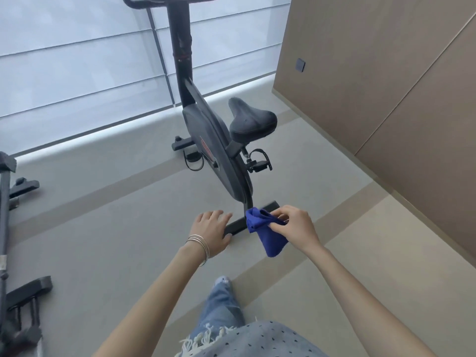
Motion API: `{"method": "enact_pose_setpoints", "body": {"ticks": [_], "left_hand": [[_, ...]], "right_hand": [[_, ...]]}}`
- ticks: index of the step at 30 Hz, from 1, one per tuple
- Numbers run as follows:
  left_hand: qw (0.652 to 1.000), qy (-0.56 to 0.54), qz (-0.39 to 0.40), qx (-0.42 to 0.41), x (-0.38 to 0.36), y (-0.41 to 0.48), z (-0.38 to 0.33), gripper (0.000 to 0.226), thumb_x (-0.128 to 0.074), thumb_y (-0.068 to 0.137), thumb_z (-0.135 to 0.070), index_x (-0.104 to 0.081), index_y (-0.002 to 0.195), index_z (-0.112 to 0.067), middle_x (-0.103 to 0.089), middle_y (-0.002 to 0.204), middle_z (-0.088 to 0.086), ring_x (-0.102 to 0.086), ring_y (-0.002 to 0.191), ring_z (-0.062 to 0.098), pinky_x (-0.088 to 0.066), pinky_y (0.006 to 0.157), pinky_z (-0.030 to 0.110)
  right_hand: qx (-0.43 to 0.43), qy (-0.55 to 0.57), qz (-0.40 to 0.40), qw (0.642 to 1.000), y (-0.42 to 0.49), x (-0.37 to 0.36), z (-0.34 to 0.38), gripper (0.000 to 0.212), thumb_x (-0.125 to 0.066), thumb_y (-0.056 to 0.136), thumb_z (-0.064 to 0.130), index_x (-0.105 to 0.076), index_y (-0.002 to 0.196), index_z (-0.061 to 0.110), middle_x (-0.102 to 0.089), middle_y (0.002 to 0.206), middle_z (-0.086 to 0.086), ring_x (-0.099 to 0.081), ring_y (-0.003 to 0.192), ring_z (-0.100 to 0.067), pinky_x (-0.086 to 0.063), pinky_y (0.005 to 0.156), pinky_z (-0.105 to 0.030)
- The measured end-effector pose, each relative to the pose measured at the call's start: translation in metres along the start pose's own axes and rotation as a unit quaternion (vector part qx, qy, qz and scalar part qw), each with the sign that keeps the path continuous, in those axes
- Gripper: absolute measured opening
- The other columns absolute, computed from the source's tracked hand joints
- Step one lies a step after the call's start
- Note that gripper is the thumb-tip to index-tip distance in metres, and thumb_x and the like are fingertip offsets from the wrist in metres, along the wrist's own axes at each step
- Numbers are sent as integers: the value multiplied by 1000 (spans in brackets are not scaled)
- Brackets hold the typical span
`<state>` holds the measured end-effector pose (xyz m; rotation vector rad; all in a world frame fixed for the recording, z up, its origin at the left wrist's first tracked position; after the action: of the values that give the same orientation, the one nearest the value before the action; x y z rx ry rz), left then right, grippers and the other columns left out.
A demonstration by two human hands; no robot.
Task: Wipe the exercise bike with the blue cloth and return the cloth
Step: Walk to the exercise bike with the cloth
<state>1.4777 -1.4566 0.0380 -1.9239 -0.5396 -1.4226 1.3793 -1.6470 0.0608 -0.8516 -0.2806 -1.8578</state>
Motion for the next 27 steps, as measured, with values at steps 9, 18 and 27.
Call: {"method": "enact_pose_setpoints", "body": {"ticks": [9,18,27], "left_hand": [[1000,5,-16,25,57,82,84,59,-46,89,-41,-28,142,-25,-37,146,3,-36,133,26,-29,109,38],[996,-20,-10,87,85,129,146,59,-46,90,-42,-27,143,-25,-37,147,3,-35,133,27,-29,110,39],[990,-18,-52,134,144,201,198,59,-46,89,-42,-28,143,-26,-37,146,1,-34,134,25,-25,111,37]], "right_hand": [[47,-3,1,999,125,-20,75,15,-70,70,15,-69,82,24,-65,78,10,-65,75,-13,-53,69,-32],[106,-27,48,993,217,-44,130,16,-71,74,19,-70,90,20,-66,80,9,-63,74,-10,-55,70,-33],[174,-30,68,982,330,-33,192,21,-69,78,20,-69,99,19,-72,91,2,-65,81,-13,-55,73,-31]]}}
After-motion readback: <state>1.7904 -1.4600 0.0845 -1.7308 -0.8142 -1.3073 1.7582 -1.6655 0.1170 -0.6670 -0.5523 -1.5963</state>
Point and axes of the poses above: each hand's wrist, its own y-axis towards the middle knuckle, its own x-axis out of the back of the hand, z = x × y, the point moved 5 cm from there along y, towards the middle knuckle
